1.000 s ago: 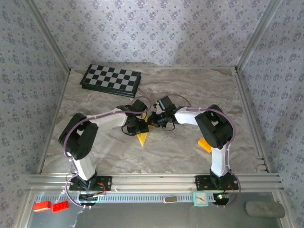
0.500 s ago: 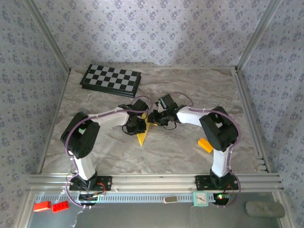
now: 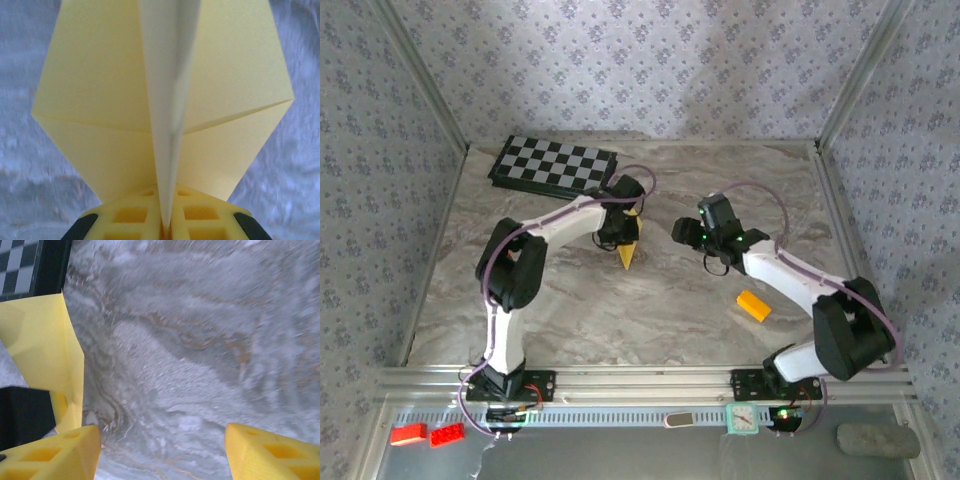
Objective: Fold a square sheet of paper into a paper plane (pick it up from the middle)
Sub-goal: Move the paper plane to the center of the table.
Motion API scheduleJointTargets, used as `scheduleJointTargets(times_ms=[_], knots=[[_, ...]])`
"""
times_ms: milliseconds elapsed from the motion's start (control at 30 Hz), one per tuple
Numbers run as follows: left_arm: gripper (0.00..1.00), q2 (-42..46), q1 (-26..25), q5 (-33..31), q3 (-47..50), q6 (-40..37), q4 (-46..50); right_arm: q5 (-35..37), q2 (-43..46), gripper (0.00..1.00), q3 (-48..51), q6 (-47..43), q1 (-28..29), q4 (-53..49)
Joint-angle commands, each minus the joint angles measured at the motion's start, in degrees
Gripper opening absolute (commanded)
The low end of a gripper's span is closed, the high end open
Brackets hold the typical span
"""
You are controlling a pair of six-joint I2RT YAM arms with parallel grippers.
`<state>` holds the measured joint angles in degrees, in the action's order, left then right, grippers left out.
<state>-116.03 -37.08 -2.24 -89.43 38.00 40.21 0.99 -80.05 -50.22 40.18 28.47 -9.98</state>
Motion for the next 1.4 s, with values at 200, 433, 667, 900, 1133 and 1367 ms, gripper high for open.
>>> scheduleJointTargets(times_ms=[200, 433, 667, 900, 1133, 1367], knots=[[0.11, -13.9, 1.1, -2.4, -19.5, -5.8, 7.3, 3.2, 4.4, 0.70, 3.8, -1.8, -3.0, -0.7], [0.25, -19.6, 1.5, -4.6, -27.6, -5.1, 10.6, 0.4, 5.2, 0.70, 5.5, -2.8, -3.9, 0.5], [0.36, -20.7, 1.0, -6.6, -28.0, -5.1, 12.1, -0.3, 6.1, 0.70, 6.0, -3.0, -4.5, 0.2], [0.37, -22.0, 0.6, -7.4, -27.9, -4.9, 12.9, -1.2, 5.8, 0.70, 6.0, -2.5, -4.5, 0.5], [0.46, -23.5, 0.7, -6.5, -26.4, -4.1, 12.5, -1.3, 5.7, 0.70, 5.9, -2.6, -4.5, 0.4], [0.55, -23.8, 1.1, -5.1, -24.3, -2.8, 10.7, -1.5, 5.4, 0.70, 6.0, -2.6, -4.5, 0.3]])
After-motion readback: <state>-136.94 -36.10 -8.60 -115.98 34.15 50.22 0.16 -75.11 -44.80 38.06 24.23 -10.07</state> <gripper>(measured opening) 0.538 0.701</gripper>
